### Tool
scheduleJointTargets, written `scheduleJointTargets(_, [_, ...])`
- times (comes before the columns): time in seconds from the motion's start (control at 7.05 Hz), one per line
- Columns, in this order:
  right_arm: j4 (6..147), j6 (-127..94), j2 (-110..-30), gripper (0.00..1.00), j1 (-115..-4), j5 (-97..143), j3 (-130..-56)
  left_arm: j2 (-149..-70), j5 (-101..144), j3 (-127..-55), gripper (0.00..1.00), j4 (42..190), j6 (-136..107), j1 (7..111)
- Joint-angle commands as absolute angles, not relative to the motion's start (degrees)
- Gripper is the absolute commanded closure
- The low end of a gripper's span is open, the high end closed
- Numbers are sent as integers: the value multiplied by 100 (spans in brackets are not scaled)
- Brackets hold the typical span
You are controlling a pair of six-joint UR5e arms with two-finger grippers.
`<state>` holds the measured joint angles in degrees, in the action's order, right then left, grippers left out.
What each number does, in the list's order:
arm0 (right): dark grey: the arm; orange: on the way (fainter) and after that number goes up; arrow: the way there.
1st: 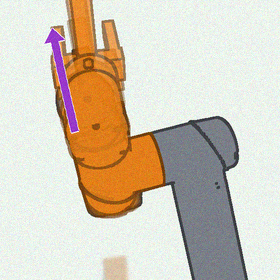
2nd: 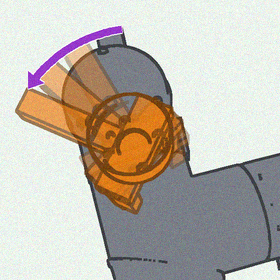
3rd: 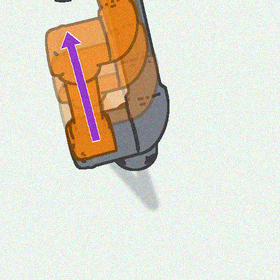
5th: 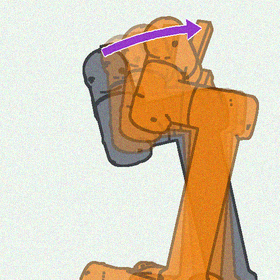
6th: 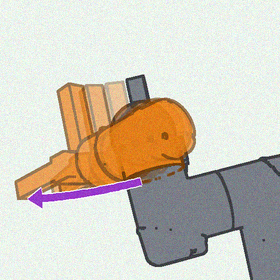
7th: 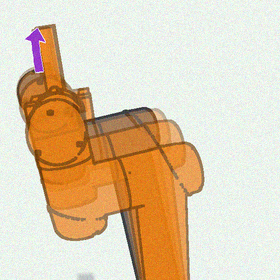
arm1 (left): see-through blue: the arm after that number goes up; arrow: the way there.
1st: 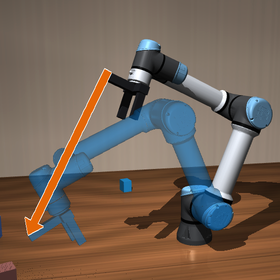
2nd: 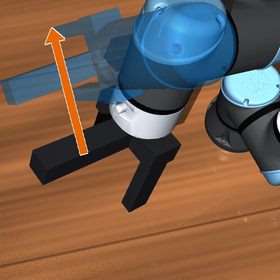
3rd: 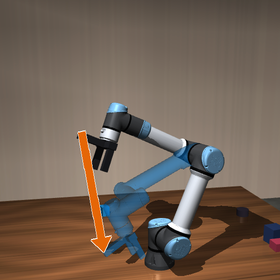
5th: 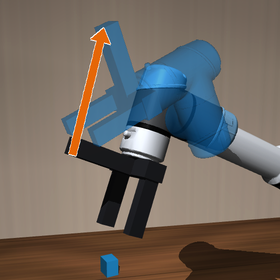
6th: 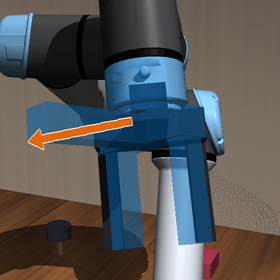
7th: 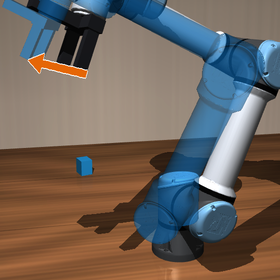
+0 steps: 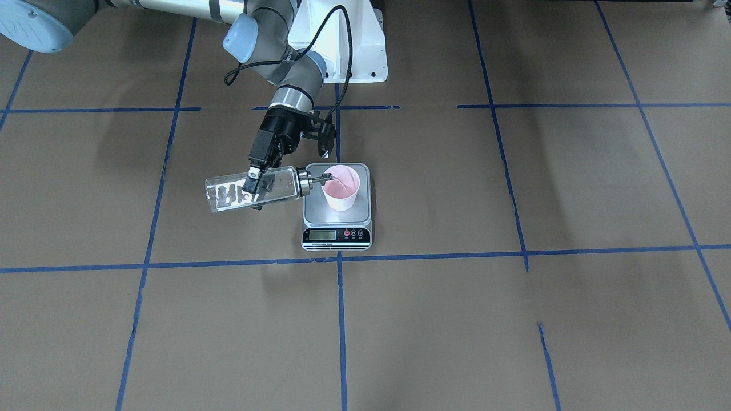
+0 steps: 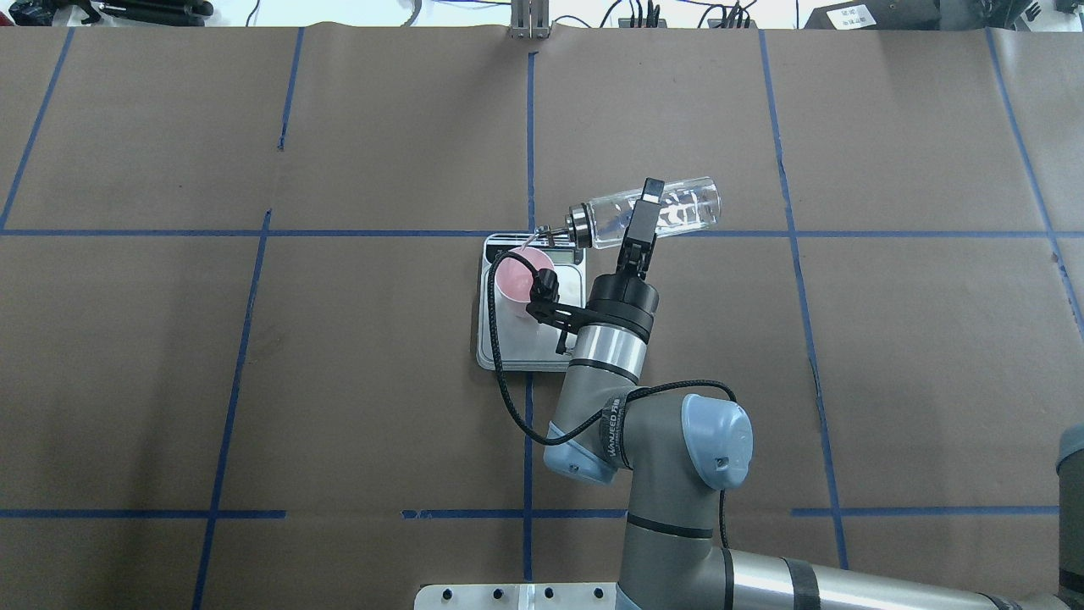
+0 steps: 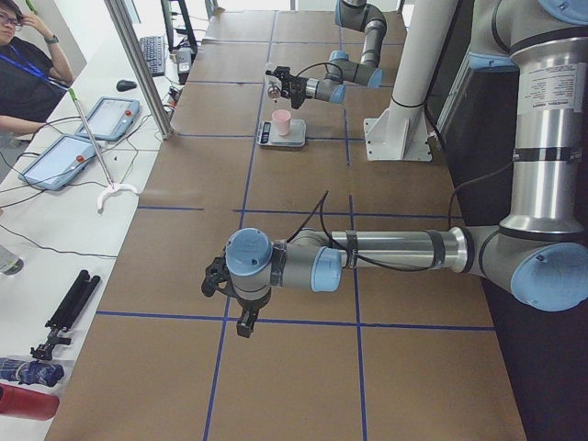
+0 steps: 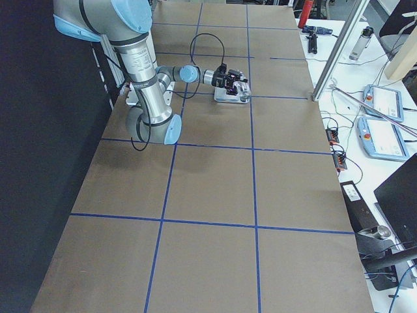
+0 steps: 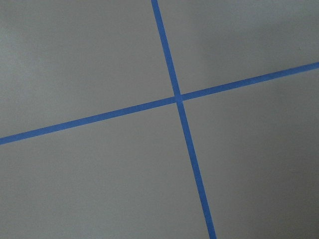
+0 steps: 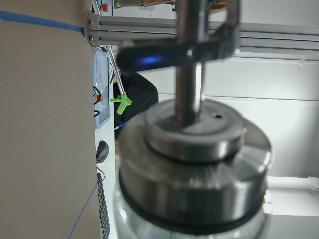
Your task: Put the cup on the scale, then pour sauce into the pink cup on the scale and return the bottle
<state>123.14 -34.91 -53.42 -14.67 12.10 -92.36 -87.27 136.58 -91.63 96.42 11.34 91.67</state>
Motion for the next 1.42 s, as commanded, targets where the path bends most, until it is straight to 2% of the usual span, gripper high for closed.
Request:
scheduleJointTargets(0.0, [12296, -4058, -5361, 100, -1468, 1248, -9281, -8728, 13658, -9176, 0, 9650, 1134, 9167])
scheduleJointTargets(0.14, [12296, -4261, -5361, 100, -1468, 1283, -9316, -8728, 13658, -9202, 0, 9650, 1134, 9167])
scheduleJointTargets(0.71, [12148, -4805, -5519, 100, -1354, 2143, -10308, -8728, 13658, -9228, 0, 9659, 1134, 9167])
scheduleJointTargets(1.13, [9238, -4799, -6168, 100, -1266, 2836, -10502, -8736, 13658, -9333, 0, 9659, 1143, 9167])
scheduleJointTargets(1.28, [8611, -4799, -6414, 100, -1283, 3187, -10816, -8736, 13658, -9360, 0, 9659, 1143, 9167])
